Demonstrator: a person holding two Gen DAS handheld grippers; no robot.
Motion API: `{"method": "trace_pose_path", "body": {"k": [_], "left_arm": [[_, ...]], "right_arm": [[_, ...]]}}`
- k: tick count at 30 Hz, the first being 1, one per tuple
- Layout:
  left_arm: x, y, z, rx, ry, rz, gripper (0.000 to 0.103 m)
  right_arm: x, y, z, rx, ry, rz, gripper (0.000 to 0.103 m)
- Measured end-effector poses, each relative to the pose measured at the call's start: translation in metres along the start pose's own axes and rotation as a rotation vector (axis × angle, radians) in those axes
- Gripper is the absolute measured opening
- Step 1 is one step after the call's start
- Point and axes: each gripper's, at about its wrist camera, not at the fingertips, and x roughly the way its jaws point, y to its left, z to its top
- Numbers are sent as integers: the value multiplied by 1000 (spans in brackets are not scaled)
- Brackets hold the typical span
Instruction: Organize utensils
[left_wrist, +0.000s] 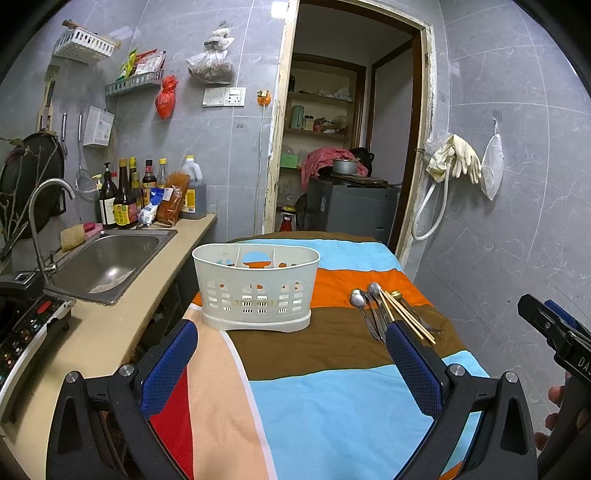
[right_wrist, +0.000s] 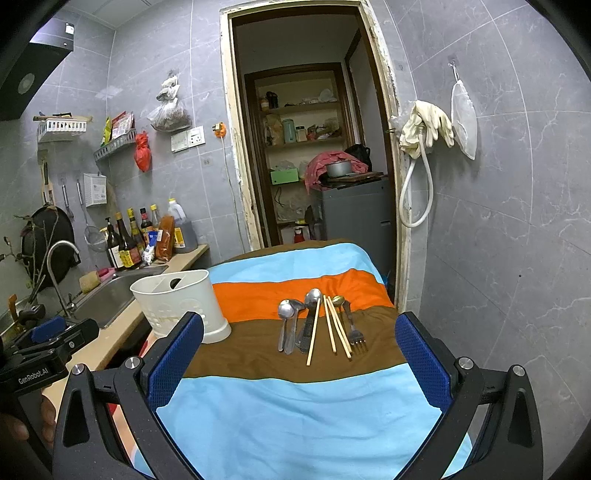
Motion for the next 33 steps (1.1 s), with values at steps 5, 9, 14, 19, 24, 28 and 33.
{"method": "trace_pose_path", "body": {"k": [5,9,14,19,24,28,33], "left_arm": [[-1,-14,-8,7,1,-5,102],[-1,-15,-7,7,2,-5,102],[9,-17,2,16,5,8,102],[16,-19,15,0,-10,8,102],[26,-24,29,11,-31,4,102],[40,-35,40,19,-43,-5,102],[68,-53,52,18,-34,-24,102]], "right_arm": [[0,-1,-1,-1,1,1,102],[1,-1,0,0,1,0,102],[6,-2,-5,-2,-2,-10,102],[7,-4,2,-10,-12,-16,102],[16,-10,15,-15,-12,-15,102],[29,-16,28,-25,-20,-7,102],[57,-30,45,-37,0,-2,102]]}}
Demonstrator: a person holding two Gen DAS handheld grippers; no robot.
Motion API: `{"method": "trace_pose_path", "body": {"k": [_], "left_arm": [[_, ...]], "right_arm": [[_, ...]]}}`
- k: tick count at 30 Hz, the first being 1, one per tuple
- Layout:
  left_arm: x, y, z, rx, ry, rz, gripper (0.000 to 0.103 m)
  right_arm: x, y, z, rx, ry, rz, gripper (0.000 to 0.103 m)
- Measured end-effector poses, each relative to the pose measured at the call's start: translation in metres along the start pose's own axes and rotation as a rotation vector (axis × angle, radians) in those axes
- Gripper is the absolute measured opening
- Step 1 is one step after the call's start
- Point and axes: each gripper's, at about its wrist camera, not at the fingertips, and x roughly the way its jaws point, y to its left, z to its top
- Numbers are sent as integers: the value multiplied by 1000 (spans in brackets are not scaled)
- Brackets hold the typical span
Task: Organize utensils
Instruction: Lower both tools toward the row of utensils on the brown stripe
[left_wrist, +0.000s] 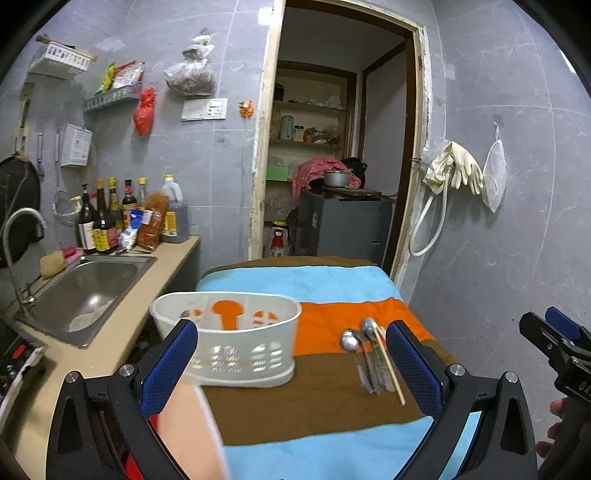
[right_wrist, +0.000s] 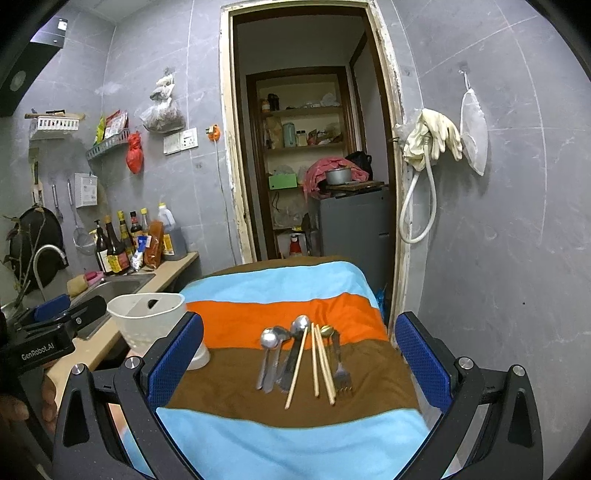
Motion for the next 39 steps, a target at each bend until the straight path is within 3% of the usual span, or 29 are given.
{"method": "trace_pose_path", "body": {"k": [8,13,17,23,25,27,29,31,33,36,39], "left_arm": [[59,-44,17,19,-9,-22,102],[110,-69,16,37,53,-70,102],[153,-82,8,29,127,-103,102],[204,-91,-11,21,217,-84,102],[214,-91,-16,14,243,-77,97],[227,-89,-21,9,278,-62,90],[239,-88,-27,0,309,-55,82],[250,-85,-32,-12,348,-48,74],[262,-83,-39,-24,387,-45,70],[275,-78,-46,-45,435,-47,65],[286,-72,-51,-85,489,-61,65]], "right_arm": [[76,-41,26,-34,43,49,102],[134,-70,36,-52,126,100,102],[179,-90,28,-22,214,164,102],[237,-98,3,-30,313,224,102],[256,-97,-6,-23,356,256,101],[272,-96,-14,-24,392,289,93],[287,-89,-24,-45,429,314,75],[300,-83,-33,-64,460,339,67],[312,-75,-43,-85,487,364,65],[322,-66,-51,-111,520,399,54],[330,-61,-56,-128,543,424,48]]}}
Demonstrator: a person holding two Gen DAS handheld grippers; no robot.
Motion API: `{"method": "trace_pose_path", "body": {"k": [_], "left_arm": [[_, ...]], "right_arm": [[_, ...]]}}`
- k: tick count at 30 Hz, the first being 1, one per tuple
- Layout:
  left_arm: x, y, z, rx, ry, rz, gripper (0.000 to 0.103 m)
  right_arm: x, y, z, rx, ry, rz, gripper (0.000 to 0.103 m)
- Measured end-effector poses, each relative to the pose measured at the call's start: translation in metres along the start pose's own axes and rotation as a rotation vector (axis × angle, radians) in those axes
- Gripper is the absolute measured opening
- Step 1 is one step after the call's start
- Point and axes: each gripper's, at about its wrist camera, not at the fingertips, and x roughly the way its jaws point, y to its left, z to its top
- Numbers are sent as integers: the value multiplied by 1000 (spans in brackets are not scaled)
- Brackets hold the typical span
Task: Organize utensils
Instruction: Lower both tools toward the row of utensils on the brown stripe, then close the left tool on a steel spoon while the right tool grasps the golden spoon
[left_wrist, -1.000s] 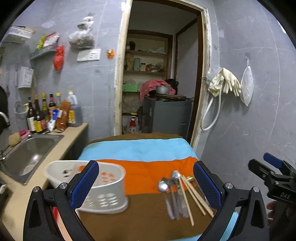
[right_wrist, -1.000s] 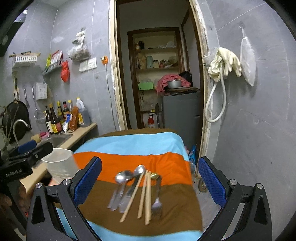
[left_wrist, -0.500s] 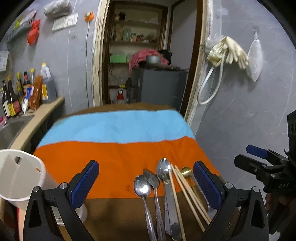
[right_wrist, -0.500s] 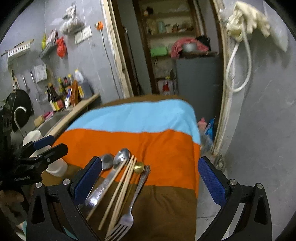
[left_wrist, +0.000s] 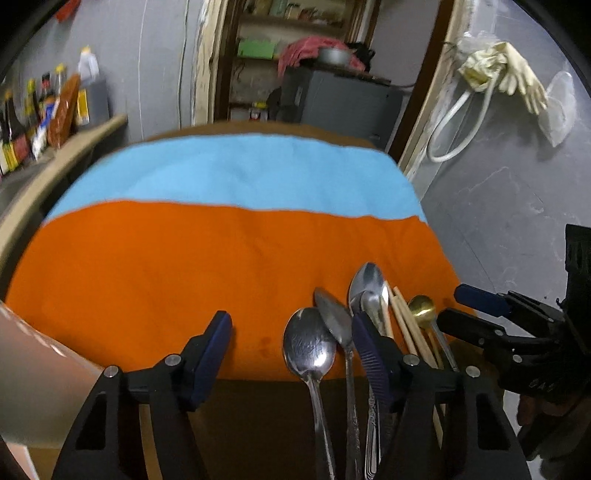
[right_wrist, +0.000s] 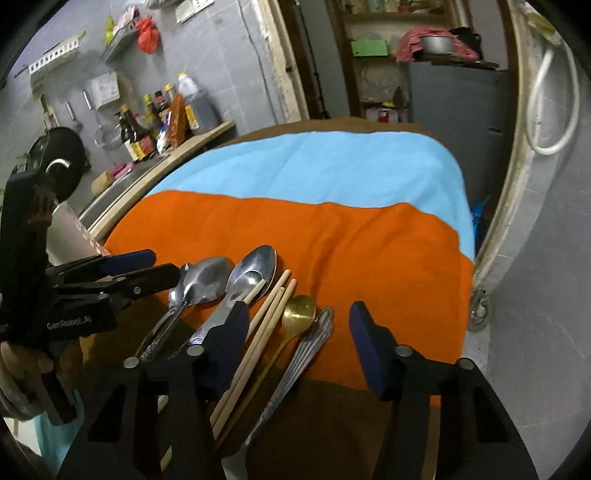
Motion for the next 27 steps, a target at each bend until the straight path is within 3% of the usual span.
{"method": "trace_pose_path", "body": {"k": [5,11,16,27], "left_arm": [[7,1,-3,1,29,-17,61],[8,6,-8,-40,40,-38,55],[8,8,-8,-68,46,-42,45],[8,14,-10,-132,63,-50,36]], "right_arm": [[9,0,1,-25,32,16,35],[19,-5,1,-40,54,27,26],[24,-8,2,-41,64,37,26],[28,-12,4,-29,66,53,26]]}}
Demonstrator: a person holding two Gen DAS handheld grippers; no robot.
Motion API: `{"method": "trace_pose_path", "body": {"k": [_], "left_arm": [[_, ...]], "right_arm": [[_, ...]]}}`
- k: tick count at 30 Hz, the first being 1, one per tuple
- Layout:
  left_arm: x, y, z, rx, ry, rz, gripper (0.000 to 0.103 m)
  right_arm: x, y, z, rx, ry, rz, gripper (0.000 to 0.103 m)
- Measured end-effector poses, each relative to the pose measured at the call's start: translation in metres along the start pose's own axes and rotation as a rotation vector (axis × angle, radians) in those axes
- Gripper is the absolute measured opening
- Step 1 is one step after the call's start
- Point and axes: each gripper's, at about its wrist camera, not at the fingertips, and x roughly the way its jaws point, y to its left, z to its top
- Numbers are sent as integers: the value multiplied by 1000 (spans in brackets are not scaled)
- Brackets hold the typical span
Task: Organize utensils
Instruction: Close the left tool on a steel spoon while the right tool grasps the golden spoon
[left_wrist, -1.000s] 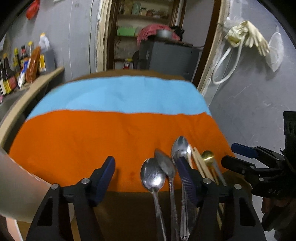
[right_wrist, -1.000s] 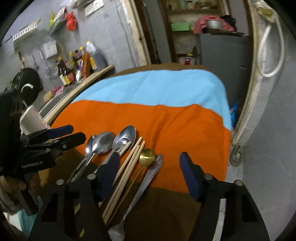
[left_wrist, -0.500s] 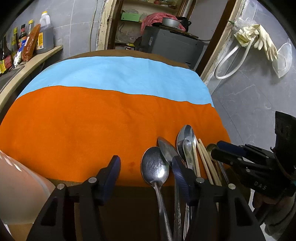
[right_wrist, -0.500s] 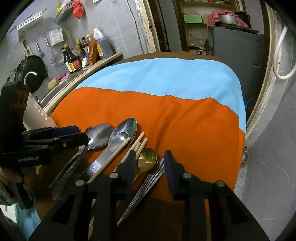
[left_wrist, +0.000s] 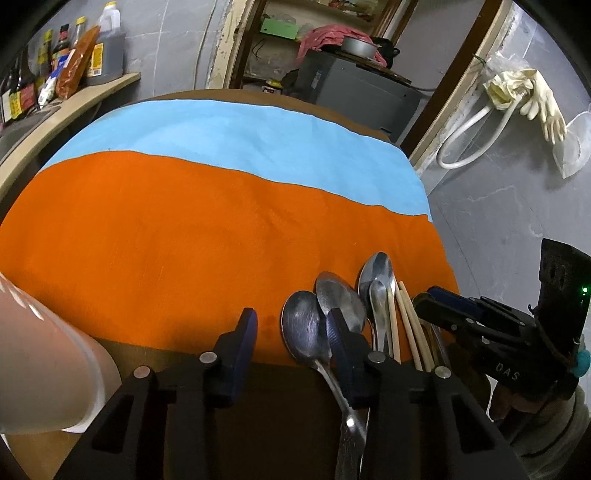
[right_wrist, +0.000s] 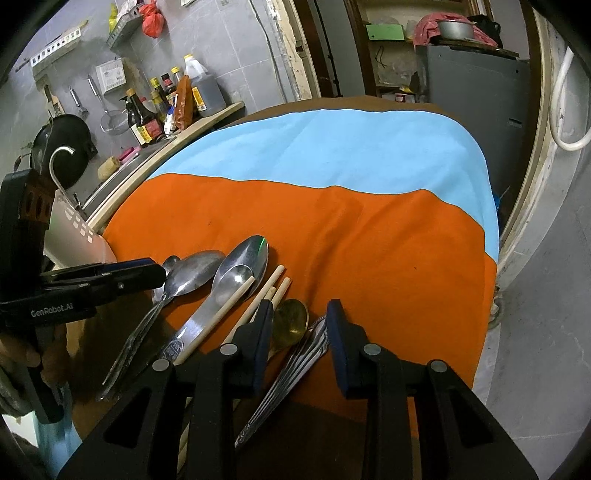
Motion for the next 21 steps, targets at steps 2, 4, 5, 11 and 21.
{"method": "trace_pose_path", "body": {"k": [2,4,5,11,21], "left_arm": [[2,2,1,-11,7,-7,33],[5,6,3,-29,19,-18,31],[7,6,3,-34,24,-22,31],[13,11,7,-48,49,-53,25],[10,19,4,-116,72,-118,4]], "right_arm": [[1,-1,0,-5,1,6,25],[1,-2,0,-12,4,13,20],[1,-1,0,-18,6,15,20],[6,7,4,-49,32,22,11],[-14,11,6,-8,-9,-10,3]]}}
